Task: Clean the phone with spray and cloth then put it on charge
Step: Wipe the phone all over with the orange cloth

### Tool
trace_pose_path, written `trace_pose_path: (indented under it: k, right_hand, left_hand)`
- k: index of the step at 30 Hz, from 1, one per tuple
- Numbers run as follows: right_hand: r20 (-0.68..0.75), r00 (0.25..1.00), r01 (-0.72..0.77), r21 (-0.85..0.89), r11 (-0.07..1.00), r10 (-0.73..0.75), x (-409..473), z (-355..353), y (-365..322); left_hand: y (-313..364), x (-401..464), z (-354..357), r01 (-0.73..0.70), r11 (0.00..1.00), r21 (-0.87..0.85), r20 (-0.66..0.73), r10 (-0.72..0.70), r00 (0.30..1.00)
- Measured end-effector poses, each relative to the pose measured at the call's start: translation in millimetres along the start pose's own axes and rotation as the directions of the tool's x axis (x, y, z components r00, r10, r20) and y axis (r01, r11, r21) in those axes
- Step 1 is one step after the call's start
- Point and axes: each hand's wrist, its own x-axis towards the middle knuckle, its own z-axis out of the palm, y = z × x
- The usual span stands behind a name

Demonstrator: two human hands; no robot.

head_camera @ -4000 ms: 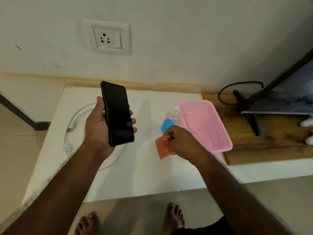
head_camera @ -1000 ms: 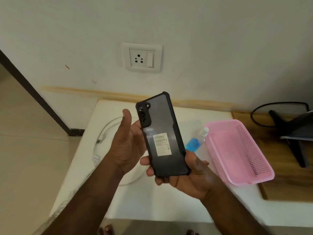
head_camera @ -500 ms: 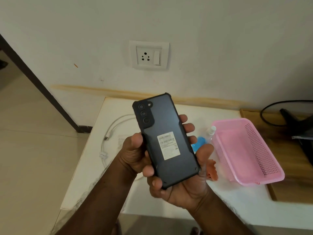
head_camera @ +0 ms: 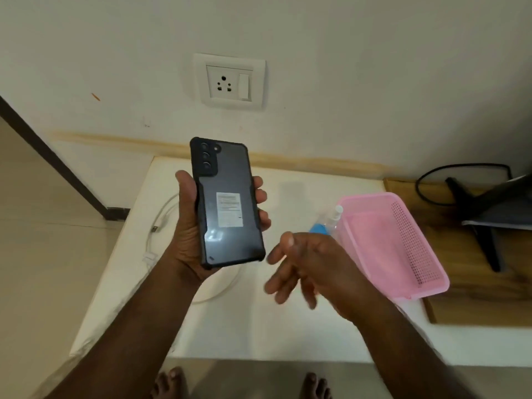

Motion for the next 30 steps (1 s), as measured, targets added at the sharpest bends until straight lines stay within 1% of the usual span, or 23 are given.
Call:
trace_pose_path:
  k: [1,2,3,4,5,6,7,8,10,12,14,16,21,23,24,25,26,27,28,29,30]
  right_hand:
    - [-0.173,0.982,0.062,-0.102,0.993,-0.079,-5,-8,-1]
    - [-0.343,0.924,0.117,-0.162,0.98,-0.167,-11,-13,-2]
    - [-0.49,0.832,0.172,-0.219,0.96,-0.261,-14,-19,0]
    - [-0.602,0.723,0.173,-0.317,0.933,-0.339,-16,-26,3]
    - [-0.678,0.63,0.092,-0.42,0.903,-0.38,-15,-35,7]
    - [-0.727,0.568,-0.021,-0.481,0.876,-0.385,-13,-44,11]
    - [-0.746,0.553,-0.121,-0.513,0.85,-0.372,-9,-53,16]
    - [-0.739,0.578,-0.202,-0.542,0.816,-0.347,-4,-61,21]
    - [-0.696,0.659,-0.3,-0.592,0.748,-0.286,8,-72,36]
    - [-0.664,0.714,-0.322,-0.594,0.737,-0.222,20,-76,49]
    - [-0.632,0.751,-0.322,-0.602,0.731,-0.189,30,-76,62]
    - [-0.613,0.767,-0.321,-0.621,0.715,-0.189,37,-75,72]
    - [-0.608,0.758,-0.313,-0.658,0.684,-0.237,41,-71,74]
    - [-0.588,0.764,-0.26,-0.659,0.706,-0.267,36,-68,65]
    - [-0.577,0.761,-0.201,-0.644,0.738,-0.297,33,-66,58]
    - [-0.562,0.764,-0.113,-0.601,0.791,-0.318,29,-63,51]
    - [-0.545,0.778,-0.005,-0.503,0.864,-0.313,27,-59,44]
    - [-0.513,0.815,0.112,-0.319,0.941,-0.271,25,-56,37]
    - [-0.45,0.868,0.192,-0.086,0.978,-0.21,24,-53,33]
    - [-0.383,0.909,0.215,0.095,0.972,-0.164,24,-51,32]
    - [-0.332,0.932,0.222,0.197,0.955,-0.148,25,-49,33]
  left_hand:
    - [1,2,-1,-0.009,1.0,0.002,0.001,0.009,1.0]
    - [1,3,-6,-0.004,1.0,-0.016,-0.02,0.003,1.0]
    - [-1,5,-9,0.01,1.0,-0.023,-0.031,-0.011,0.999]
    - [-2,6,-10,0.022,0.999,-0.024,-0.024,-0.023,0.999]
    - [-3,6,-11,0.033,0.999,-0.018,-0.024,-0.033,0.999]
    - [-4,7,-13,0.042,0.999,-0.006,-0.04,-0.042,0.998]
    - [-4,7,-12,0.034,0.999,0.02,-0.07,-0.032,0.997]
    - [-6,7,-11,0.026,0.999,0.039,-0.102,-0.022,0.995]
    - [-8,7,-9,-0.004,0.998,0.061,-0.146,0.013,0.989]
    - [-10,8,-7,-0.03,0.996,0.078,-0.15,0.042,0.988]
    - [-12,8,-7,-0.016,0.995,0.096,-0.154,0.031,0.988]
    - [-15,8,-6,-0.004,0.994,0.106,-0.157,0.02,0.987]
    - [-17,9,-7,0.013,0.989,0.145,-0.166,0.011,0.986]
    - [-18,10,-7,0.022,0.986,0.164,-0.18,0.008,0.984]
    - [-19,10,-7,0.024,0.985,0.173,-0.193,0.01,0.981]
    - [-19,10,-8,0.026,0.983,0.183,-0.213,0.014,0.977]
    - [-19,10,-9,0.028,0.981,0.191,-0.234,0.017,0.972]
    - [-20,9,-11,0.033,0.98,0.197,-0.25,0.018,0.968]
    - [-20,9,-14,0.037,0.979,0.201,-0.26,0.016,0.965]
    - [-20,9,-16,0.04,0.979,0.201,-0.264,0.015,0.964]
    - [-20,9,-18,0.04,0.979,0.201,-0.267,0.016,0.964]
